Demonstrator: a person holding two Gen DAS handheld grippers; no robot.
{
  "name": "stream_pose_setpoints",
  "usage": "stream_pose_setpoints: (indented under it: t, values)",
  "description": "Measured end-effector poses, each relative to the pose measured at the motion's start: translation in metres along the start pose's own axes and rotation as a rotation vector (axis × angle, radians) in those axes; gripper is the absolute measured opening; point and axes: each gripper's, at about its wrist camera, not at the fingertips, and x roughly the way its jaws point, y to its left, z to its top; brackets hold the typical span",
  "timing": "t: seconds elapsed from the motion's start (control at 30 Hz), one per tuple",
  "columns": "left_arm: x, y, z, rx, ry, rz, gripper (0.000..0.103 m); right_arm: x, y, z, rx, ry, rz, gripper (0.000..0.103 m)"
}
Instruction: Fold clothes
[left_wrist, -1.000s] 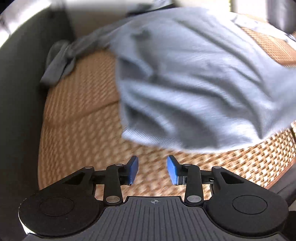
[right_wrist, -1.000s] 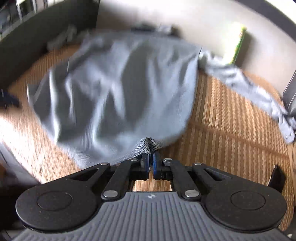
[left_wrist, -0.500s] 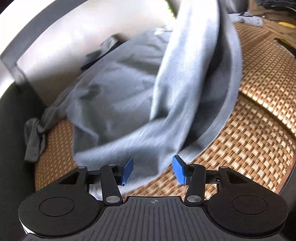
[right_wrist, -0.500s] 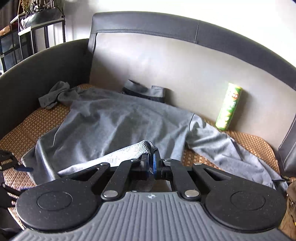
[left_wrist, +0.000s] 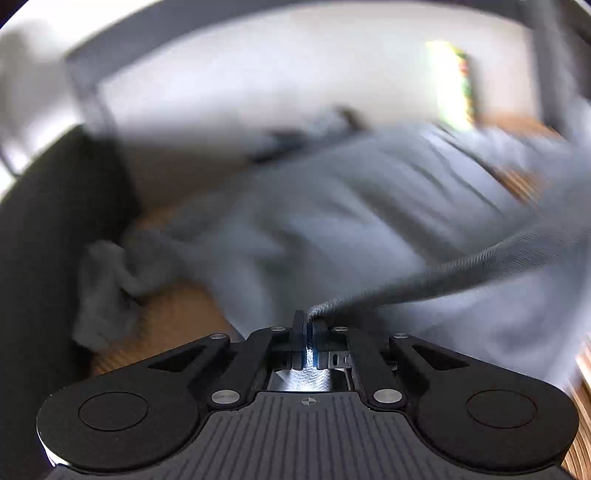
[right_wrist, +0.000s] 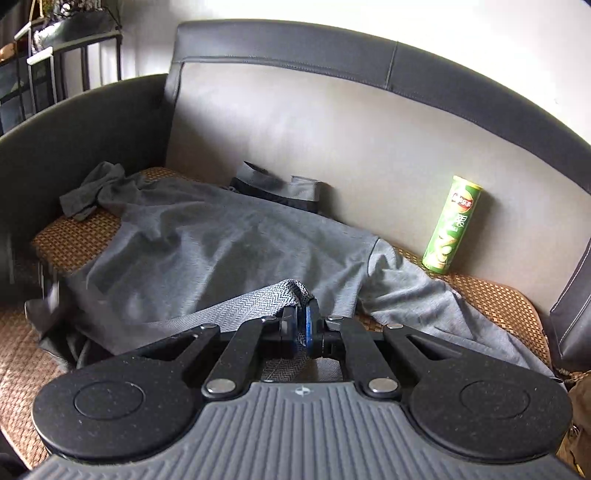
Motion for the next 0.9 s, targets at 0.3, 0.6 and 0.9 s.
stream_pose_setpoints:
  t: [0.3, 0.6, 0.9]
  values:
    - [0.009, 0.056, -0.005, -0.14, 0.089, 0.107, 0.065, 0.065, -0.011, -0.012, 0.168, 0.115, -0.057, 0.023]
    - [0.0, 0.032, -0.058, -0.224, 0.244, 0.095, 0.063, 0.06, 0.012, -0.054, 0.21, 0.229, 0.033, 0.043]
    - [0.008, -0.006, -0.039, -0.253, 0.261, 0.022, 0.065, 0.101, -0.001, -0.048, 0.274, 0.242, 0.014, 0.043]
